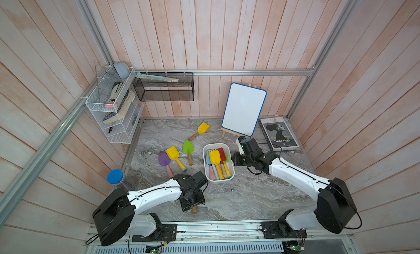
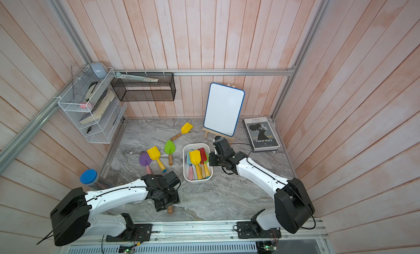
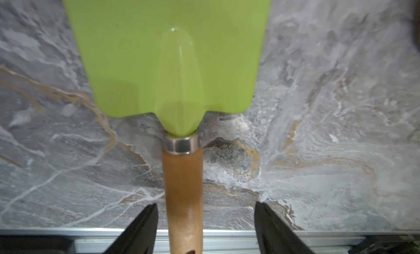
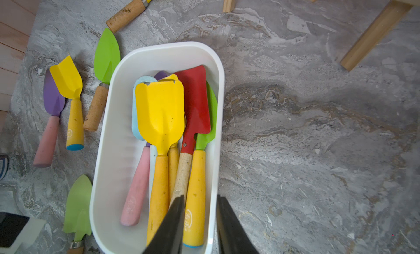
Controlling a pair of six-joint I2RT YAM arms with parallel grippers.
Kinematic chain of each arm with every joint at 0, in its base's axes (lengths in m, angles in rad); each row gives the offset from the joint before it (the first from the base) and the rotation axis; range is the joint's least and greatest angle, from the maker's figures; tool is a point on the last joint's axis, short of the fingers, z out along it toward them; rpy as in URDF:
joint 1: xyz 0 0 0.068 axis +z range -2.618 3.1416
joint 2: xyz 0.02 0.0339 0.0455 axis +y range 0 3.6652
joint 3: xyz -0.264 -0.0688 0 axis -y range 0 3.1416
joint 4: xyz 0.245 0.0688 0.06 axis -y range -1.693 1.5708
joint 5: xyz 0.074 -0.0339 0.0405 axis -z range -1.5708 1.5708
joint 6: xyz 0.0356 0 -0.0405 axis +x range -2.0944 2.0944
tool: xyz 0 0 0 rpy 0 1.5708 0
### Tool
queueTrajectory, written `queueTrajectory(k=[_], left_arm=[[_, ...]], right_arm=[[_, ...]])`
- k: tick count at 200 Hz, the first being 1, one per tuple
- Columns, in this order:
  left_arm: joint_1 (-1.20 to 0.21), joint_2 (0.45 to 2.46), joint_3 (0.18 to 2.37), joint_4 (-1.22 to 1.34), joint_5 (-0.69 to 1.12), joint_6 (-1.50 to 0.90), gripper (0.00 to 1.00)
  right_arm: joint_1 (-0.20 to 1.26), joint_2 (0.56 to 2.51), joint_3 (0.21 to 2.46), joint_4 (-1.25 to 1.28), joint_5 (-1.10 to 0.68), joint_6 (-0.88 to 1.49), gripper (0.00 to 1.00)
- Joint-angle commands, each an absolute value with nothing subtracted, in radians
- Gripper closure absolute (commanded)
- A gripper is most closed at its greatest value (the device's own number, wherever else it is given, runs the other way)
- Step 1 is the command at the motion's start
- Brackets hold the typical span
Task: Put the shovel into the storage box
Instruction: Pick up the shovel from the center of the board.
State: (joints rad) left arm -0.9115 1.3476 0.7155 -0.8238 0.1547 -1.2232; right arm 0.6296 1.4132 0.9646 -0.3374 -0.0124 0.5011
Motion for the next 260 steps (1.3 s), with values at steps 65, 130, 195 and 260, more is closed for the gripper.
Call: queueTrajectory(k=[65, 130, 195, 260], left_arm=[[-0.927, 1.381, 0.701, -0.839, 0.107, -1.25, 0.62], [-0.927, 1.385, 0.693, -0.84, 0.104, -1.258, 0.78], [-0.927, 1.35, 0.77, -0.916, 0.037, -1.25, 0.89], [-0.927, 1.351, 0.998, -1.032, 0.001, -1.189, 0.89]], right_arm=[[0.625, 1.385, 0.929, -0.324, -0.005, 0.517, 0.74], [0.624, 1.373, 0.916, -0.321, -0.003, 0.52, 0.76], [0.624, 1.315, 0.891, -0.342, 0.023, 0.525, 0.77], [0.583, 1.241, 0.865, -0.315, -0.036, 0.538, 0.76]])
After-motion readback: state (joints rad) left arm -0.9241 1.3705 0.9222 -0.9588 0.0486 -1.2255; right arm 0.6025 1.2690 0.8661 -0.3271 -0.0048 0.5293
